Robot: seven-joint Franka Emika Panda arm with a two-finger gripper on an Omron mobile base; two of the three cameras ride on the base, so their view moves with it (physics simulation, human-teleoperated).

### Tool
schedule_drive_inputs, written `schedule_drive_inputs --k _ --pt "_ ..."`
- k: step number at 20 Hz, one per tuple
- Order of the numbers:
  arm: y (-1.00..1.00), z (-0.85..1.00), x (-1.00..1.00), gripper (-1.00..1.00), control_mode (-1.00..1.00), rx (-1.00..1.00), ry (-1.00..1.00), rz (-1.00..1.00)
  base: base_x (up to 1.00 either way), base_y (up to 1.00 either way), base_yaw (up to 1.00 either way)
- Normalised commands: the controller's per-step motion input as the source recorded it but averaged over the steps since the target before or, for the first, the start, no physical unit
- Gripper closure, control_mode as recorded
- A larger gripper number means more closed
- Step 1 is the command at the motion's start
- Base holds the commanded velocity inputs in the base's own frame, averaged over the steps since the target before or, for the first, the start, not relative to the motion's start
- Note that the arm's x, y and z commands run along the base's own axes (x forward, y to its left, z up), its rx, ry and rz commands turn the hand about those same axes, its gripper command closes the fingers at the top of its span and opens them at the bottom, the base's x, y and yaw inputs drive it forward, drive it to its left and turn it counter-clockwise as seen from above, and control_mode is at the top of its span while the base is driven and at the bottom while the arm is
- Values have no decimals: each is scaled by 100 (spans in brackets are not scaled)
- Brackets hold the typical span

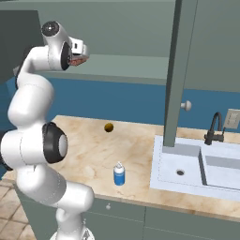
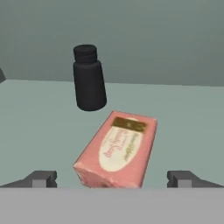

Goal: Pick the soap dispenser and bar soap from the cabinet and place them on the counter.

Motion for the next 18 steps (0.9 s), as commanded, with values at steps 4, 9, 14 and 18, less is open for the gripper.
schedule_drive_inputs --k 4,9,14,18 --pt "4 -13 20 -100 -100 0 3 0 0 0 0" --pt "9 -15 22 -100 -100 0 3 0 0 0 0" --pt "8 -14 23 -100 -100 -1 3 0 0 0 0" --pt "2 -15 19 -100 -100 0 4 0 0 0 0"
